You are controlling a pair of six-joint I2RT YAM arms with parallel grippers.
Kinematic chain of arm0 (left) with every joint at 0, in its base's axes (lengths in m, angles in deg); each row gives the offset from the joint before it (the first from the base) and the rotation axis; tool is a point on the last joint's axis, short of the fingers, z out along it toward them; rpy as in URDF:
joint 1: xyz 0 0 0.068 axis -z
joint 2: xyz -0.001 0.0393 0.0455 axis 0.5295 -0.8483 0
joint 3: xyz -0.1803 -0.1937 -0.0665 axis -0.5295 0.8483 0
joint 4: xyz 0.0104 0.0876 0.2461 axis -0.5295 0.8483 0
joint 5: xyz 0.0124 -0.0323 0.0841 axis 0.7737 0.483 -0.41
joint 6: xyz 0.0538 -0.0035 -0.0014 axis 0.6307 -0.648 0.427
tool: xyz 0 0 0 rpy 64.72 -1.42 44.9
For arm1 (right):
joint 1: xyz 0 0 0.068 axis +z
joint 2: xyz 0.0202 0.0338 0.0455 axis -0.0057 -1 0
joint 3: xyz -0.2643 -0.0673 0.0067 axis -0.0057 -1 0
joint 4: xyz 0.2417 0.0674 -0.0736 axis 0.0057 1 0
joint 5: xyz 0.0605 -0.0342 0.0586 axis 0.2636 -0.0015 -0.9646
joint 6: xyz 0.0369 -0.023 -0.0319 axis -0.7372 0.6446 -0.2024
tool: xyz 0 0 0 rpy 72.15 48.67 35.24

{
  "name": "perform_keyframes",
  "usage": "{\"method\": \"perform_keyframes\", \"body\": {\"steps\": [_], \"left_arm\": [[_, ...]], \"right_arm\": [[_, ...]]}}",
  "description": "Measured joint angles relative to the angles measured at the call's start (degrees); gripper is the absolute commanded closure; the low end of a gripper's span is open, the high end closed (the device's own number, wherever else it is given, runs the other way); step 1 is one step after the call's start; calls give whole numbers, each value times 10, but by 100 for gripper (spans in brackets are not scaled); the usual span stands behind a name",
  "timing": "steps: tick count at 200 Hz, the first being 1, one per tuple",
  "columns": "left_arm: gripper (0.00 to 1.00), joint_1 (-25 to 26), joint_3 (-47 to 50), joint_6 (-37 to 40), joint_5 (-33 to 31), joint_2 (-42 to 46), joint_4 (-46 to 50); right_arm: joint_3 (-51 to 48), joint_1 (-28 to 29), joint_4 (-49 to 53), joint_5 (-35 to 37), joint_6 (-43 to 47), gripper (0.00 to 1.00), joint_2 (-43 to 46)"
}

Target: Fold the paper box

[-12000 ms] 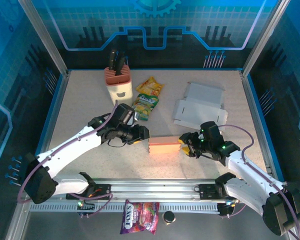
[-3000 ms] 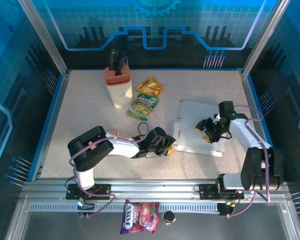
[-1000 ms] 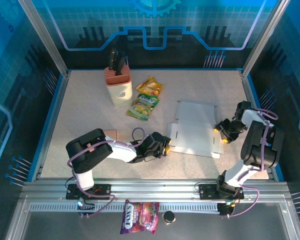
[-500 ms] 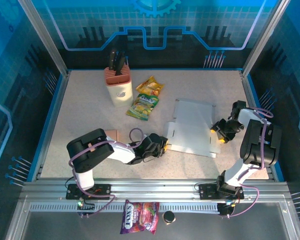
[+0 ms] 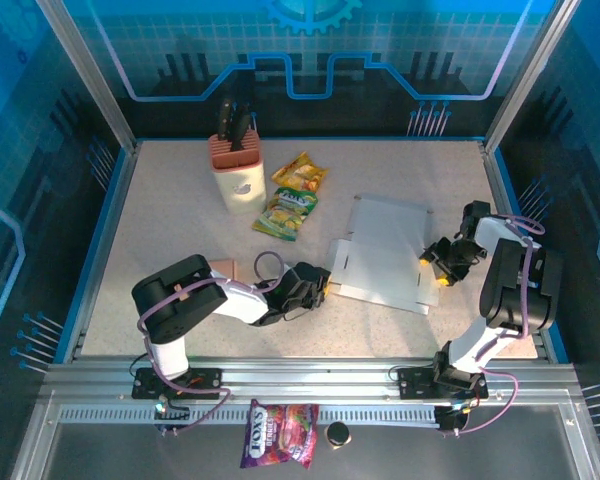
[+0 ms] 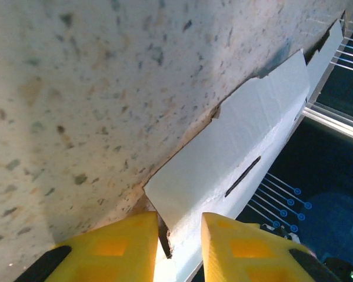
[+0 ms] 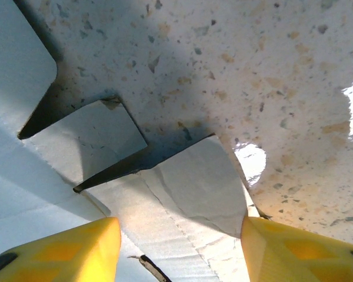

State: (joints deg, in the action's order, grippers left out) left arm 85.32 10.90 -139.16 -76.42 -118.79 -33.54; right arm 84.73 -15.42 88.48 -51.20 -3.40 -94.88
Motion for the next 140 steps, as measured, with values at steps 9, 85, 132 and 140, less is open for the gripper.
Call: {"method": "perform_keyframes", "body": {"steps": [9, 85, 132, 140], "left_arm": [[72, -1, 0, 0, 0, 0, -2], [89, -10, -15, 1, 1, -21, -19], [100, -17, -15, 10, 0, -22, -24], [100, -17, -15, 11, -1, -22, -24]], "right_arm": [[1, 0, 1, 0, 0, 42, -2], [2, 8, 0, -2, -2, 43, -5], [5, 12, 1, -6, -3, 43, -6], [5, 14, 1, -6, -7, 42, -5]]}}
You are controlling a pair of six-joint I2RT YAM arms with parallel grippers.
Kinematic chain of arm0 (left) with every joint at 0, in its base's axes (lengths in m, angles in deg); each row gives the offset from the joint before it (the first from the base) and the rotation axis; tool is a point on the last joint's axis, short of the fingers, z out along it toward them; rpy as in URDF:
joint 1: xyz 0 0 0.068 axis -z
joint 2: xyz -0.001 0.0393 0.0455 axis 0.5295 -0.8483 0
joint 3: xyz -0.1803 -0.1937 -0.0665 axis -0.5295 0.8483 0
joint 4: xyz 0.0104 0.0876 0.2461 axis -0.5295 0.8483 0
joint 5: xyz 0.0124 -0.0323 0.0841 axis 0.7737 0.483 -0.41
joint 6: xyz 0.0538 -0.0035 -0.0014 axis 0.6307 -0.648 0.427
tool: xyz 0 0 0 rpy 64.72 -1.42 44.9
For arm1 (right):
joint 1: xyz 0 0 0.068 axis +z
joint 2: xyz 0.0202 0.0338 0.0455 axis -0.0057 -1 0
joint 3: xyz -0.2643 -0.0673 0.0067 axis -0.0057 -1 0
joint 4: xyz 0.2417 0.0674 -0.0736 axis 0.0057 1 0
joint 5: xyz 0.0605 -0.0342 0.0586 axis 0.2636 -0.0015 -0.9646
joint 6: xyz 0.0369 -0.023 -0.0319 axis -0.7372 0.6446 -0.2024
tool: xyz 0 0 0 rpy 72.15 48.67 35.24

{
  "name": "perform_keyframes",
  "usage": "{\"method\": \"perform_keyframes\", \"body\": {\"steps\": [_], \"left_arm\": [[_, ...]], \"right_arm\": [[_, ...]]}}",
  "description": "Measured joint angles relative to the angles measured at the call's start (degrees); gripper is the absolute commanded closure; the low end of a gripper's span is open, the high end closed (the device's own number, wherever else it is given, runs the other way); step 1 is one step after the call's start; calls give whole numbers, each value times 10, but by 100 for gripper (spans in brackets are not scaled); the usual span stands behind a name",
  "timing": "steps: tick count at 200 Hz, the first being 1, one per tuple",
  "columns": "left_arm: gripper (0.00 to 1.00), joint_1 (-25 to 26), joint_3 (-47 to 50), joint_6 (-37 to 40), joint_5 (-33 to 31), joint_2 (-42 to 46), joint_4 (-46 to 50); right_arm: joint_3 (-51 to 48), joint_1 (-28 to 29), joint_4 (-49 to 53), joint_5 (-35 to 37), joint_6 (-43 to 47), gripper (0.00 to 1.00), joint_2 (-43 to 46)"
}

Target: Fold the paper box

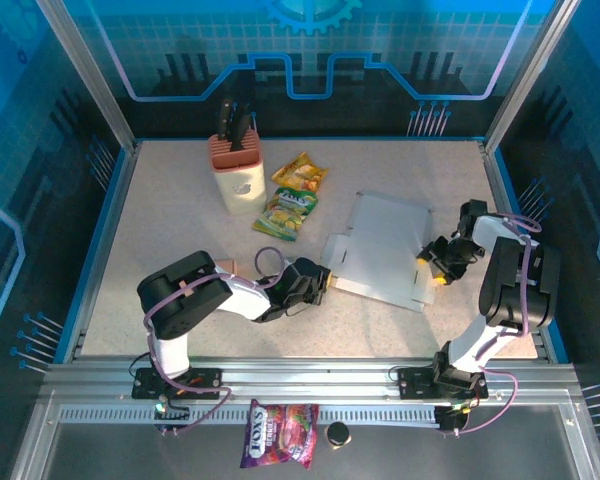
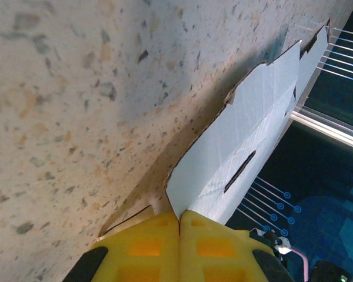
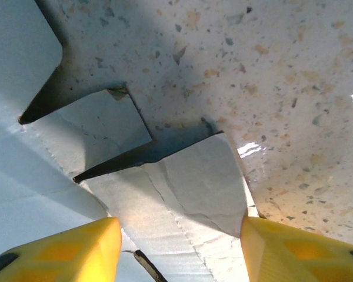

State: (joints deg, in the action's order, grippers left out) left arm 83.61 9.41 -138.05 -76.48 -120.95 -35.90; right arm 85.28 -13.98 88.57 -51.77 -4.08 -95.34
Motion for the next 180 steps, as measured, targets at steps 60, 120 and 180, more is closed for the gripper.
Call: {"method": "perform_keyframes", "body": {"steps": [60, 120, 180], "left_arm": [[100, -5, -3, 0, -10, 10, 10], [100, -13, -36, -14, -21, 27, 17], [100, -13, -49, -29, -23, 54, 37]], "right_arm": [[0, 80, 22, 0, -108, 39, 169], [-150, 303, -1, 43, -436, 23, 481], [-247, 421, -154, 121, -616, 19, 461]]}}
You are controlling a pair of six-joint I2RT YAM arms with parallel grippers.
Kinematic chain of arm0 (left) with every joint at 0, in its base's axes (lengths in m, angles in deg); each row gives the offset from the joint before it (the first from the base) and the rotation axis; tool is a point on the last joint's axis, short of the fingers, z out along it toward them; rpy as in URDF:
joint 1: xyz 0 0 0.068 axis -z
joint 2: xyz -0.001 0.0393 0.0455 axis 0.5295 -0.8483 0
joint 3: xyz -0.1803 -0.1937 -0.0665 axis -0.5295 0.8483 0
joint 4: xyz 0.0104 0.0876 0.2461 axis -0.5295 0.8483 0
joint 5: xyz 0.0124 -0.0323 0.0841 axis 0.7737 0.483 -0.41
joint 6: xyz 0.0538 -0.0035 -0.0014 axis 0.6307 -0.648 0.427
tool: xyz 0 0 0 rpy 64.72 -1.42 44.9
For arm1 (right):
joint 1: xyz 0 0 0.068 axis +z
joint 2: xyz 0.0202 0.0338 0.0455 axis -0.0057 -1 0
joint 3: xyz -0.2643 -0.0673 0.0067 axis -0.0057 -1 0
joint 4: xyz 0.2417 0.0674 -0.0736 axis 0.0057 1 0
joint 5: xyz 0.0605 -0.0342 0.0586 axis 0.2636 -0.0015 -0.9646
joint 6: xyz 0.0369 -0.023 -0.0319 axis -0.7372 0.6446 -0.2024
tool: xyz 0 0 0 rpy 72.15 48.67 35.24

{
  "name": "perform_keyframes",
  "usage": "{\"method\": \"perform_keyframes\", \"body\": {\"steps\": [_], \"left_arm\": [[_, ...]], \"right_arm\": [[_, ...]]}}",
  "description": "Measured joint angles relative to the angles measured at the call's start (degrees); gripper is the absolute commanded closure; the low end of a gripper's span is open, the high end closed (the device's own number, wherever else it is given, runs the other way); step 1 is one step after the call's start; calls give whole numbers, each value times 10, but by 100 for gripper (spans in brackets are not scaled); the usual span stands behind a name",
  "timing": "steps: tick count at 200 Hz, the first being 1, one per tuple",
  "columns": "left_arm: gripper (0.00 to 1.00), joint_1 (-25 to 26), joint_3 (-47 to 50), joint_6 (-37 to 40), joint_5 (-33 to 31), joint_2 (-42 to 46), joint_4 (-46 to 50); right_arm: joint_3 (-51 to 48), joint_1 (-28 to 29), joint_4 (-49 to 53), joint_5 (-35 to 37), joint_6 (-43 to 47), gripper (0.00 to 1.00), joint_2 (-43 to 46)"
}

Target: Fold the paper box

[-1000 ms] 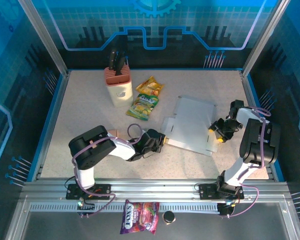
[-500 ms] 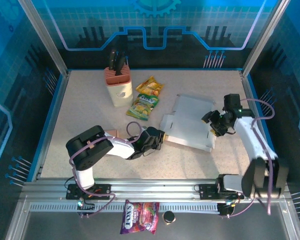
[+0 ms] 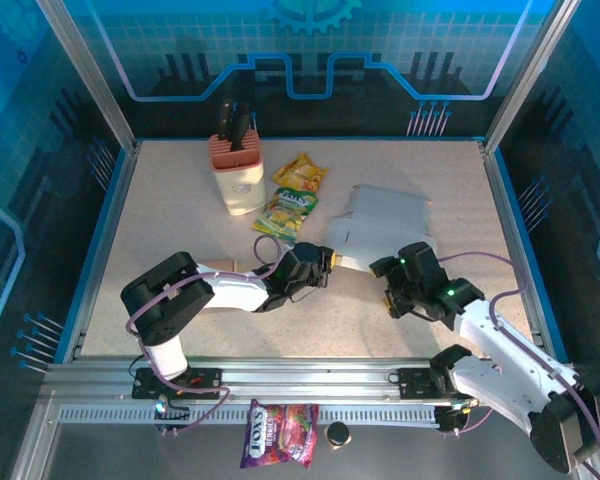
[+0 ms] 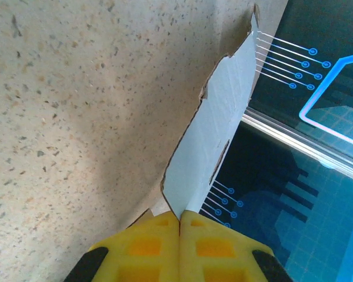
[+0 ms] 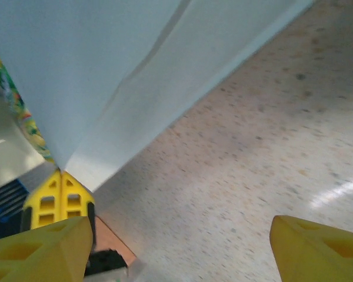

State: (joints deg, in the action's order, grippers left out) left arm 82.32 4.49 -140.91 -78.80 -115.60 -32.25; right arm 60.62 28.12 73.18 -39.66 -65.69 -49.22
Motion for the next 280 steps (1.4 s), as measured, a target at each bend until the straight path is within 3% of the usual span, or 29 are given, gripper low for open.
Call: {"method": "perform_keyframes", "body": {"steps": [31, 96, 178, 214, 219, 251, 280], "left_arm": [[100, 0, -1, -3, 0, 7, 10], [100, 0, -13, -14, 0, 14, 23], [100, 0, -24, -18, 0, 14, 26], [100, 0, -26, -18, 0, 14, 29], [100, 0, -26, -18, 0, 14, 31], [65, 0, -28, -9, 16, 35, 62], [54, -14, -37, 61, 49, 94, 134]], "right_arm": [[-20, 3, -96, 36, -26, 20, -27], [-26, 3, -202, 68, -38, 36, -75], [-26, -17, -208, 74, -28, 74, -58], [-17, -29, -203, 74, -23, 100, -58], [-14, -30, -204, 74, -24, 100, -58], [26, -46, -180, 69, -5, 100, -61], [98, -74, -147, 63, 28, 100, -80]]}}
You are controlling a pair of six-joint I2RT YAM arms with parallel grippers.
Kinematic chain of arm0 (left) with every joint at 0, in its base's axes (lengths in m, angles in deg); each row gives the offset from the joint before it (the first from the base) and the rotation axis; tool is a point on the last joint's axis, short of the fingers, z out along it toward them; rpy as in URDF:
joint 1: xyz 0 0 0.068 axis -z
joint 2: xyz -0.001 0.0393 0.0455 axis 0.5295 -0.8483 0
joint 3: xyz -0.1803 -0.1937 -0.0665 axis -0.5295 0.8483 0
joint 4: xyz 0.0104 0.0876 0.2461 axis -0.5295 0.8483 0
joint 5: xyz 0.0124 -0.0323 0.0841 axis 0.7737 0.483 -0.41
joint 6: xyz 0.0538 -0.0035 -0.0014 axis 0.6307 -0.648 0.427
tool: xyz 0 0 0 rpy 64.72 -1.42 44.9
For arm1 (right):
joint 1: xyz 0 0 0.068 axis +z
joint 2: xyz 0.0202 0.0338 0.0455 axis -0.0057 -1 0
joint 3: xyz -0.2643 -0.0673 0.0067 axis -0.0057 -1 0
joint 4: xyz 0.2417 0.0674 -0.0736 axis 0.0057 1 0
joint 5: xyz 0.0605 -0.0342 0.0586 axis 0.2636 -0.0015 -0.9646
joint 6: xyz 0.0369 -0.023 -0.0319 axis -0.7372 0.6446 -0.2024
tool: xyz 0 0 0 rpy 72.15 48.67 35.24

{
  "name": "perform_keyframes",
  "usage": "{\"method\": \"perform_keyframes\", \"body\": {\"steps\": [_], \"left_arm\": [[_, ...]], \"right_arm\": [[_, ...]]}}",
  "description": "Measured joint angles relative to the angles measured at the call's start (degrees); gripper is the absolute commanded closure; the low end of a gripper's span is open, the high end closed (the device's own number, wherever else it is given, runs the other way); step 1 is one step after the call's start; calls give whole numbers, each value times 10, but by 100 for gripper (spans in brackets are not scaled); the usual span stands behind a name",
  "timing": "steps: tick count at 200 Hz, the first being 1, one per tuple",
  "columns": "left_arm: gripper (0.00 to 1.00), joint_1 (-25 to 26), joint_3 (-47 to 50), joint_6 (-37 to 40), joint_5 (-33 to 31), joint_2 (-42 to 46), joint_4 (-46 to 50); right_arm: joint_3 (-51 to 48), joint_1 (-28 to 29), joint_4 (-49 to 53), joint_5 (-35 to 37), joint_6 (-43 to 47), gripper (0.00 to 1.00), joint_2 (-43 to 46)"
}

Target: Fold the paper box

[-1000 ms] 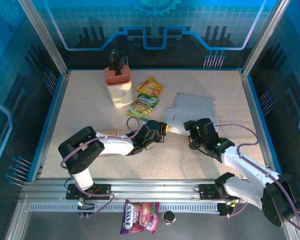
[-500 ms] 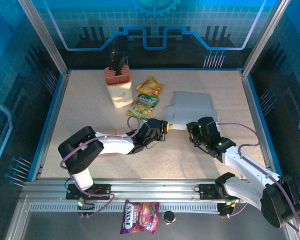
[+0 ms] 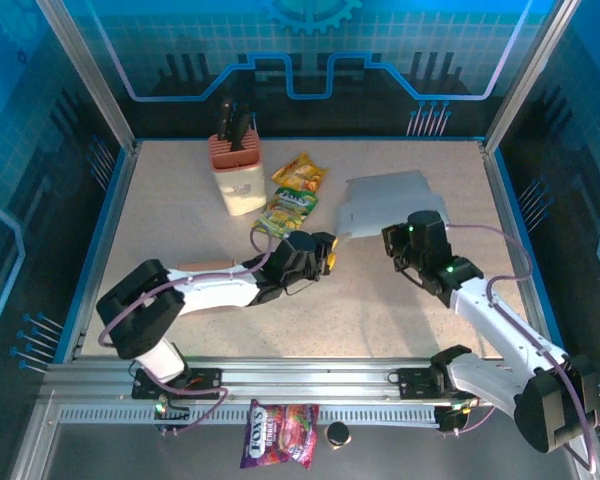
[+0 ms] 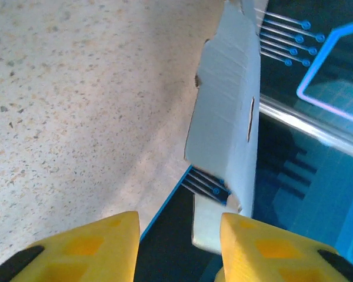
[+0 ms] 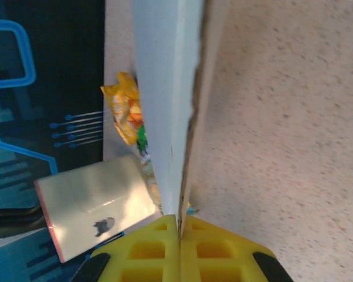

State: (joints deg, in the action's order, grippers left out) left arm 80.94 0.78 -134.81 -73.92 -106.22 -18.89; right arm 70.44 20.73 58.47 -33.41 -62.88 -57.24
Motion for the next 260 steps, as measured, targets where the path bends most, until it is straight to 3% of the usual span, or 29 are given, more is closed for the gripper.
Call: {"method": "perform_keyframes", "body": {"steps": [67, 106, 146, 174, 226, 260], "left_arm": [[53, -59, -67, 363, 48, 162, 232], [54, -66, -85, 556, 48, 211, 330], [54, -69, -96, 701, 63, 233, 359], [55, -70, -96, 762, 92, 242, 358], [48, -75, -96, 797, 132, 241, 363], [43, -73, -73, 820, 145, 240, 352]], "right_arm": [[240, -49, 128, -52, 71, 100, -76], [425, -56, 305, -74, 103, 100, -120], [575, -56, 491, -98, 118, 100, -132], [561, -57, 514, -140, 117, 100, -138], [465, -58, 411, -196, 130, 100, -257], [420, -58, 364, -213, 134, 100, -274]]}}
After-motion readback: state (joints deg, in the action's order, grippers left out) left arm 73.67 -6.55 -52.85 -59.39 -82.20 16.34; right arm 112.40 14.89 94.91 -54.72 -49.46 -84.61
